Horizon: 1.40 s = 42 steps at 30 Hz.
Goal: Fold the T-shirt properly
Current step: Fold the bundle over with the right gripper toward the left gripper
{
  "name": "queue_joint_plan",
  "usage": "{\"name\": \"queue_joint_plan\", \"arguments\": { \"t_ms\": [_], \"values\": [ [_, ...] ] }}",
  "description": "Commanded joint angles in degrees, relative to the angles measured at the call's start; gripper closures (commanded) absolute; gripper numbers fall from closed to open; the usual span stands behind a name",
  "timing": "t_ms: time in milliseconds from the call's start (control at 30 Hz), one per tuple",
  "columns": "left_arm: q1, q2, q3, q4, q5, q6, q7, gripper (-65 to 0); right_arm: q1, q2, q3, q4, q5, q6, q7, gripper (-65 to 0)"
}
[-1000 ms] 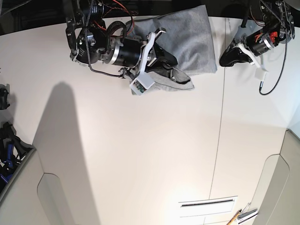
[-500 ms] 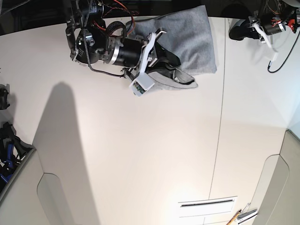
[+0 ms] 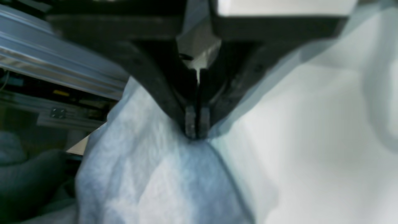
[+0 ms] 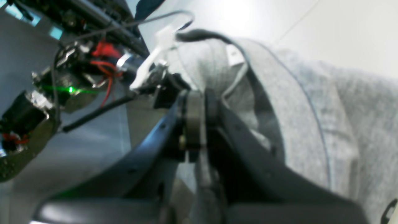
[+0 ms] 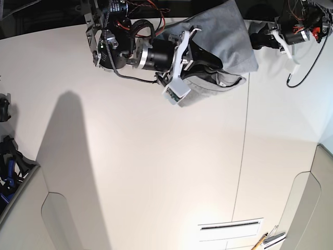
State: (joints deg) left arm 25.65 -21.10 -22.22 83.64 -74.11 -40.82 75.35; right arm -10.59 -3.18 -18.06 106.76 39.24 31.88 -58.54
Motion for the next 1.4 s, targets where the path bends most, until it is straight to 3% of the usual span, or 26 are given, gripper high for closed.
{"name": "queue_joint_plan", "arguments": {
  "t_ms": [0,233,567,600,700,800,1100,1200,1300,1367],
  "values": [
    [0.4,1.3,1.4,-0.8,-0.2,0.8,1.9,0.0,0.5,-0.5,-1.0,1.0,0.8,0.3,1.8,0.0],
    [-0.1,1.2,1.4,-0.8,-0.2,0.8,1.6,0.0,0.6,-0.5,-5.1,-0.9,-2.9,0.3,4.3,0.0],
    [-0.1,1.2,1.4,-0.8,-0.2,0.8,1.6,0.0,0.6,-1.6,-6.3,-1.2,-2.8,0.3,5.8,0.0],
    [-0.1,1.2,1.4,-0.8,-0.2,0.8,1.6,0.0,0.6,-1.6,-6.5,-1.2,-2.8,0.3,6.3,-3.4],
    [-0.1,1.2,1.4,-0.8,-0.2,0.8,1.6,0.0,0.6,-1.6,-7.9,-1.2,-2.8,0.3,7.1,-23.2],
    [-0.1,1.3,1.4,-0.8,-0.2,0.8,1.6,0.0,0.6,-1.6,-9.8,-1.2,-2.8,0.3,7.4,-29.5],
    [-0.1,1.2,1.4,-0.8,-0.2,0.8,1.1,0.0,2.3,-1.6,-11.5,-1.2,-3.0,0.5,7.3,-29.5],
    [-0.1,1.2,1.4,-0.8,-0.2,0.8,1.1,0.0,4.7,-1.6,-10.7,-1.0,-6.2,0.5,7.2,-28.7],
    [-0.1,1.2,1.4,-0.8,-0.3,0.8,1.1,0.0,7.5,-1.6,-8.7,-0.8,-10.0,0.3,5.4,-20.7],
    [-0.1,1.2,1.3,-0.8,-0.3,0.8,0.5,0.0,9.1,-1.6,-7.0,-0.8,-9.9,0.3,3.1,-9.5]
  ]
}}
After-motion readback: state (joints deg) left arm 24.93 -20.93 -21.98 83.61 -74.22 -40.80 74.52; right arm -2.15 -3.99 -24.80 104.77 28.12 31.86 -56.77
